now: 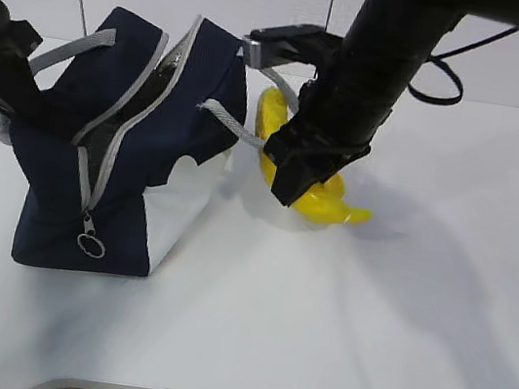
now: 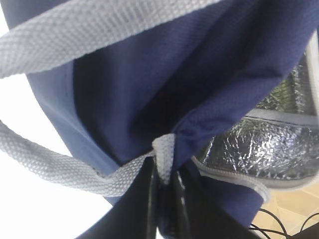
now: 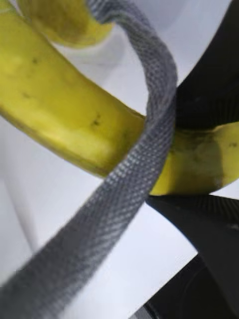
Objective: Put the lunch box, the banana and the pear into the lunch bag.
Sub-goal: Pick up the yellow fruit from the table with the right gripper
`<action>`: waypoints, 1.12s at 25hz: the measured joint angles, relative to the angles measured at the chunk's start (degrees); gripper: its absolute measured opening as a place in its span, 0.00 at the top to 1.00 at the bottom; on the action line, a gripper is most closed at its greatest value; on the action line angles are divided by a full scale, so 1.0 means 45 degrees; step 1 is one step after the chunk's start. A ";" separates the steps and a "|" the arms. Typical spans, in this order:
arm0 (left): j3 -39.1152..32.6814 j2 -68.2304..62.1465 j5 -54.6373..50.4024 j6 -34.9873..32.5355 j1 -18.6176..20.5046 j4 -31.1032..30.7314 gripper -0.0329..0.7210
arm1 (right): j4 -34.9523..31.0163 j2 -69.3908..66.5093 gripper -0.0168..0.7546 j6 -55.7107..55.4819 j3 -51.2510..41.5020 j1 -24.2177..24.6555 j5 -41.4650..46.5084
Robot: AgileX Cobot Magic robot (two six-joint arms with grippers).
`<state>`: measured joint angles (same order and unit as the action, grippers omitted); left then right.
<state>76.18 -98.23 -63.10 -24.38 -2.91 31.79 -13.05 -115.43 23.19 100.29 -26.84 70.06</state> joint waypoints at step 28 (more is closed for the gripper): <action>0.0000 0.0000 0.0022 0.0000 0.0000 0.0404 0.95 | 0.3158 0.3460 0.59 -0.2749 0.2523 0.0000 0.0438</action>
<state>76.18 -98.23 -63.00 -24.38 -2.91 33.61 1.16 -99.86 10.82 111.65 -26.84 72.03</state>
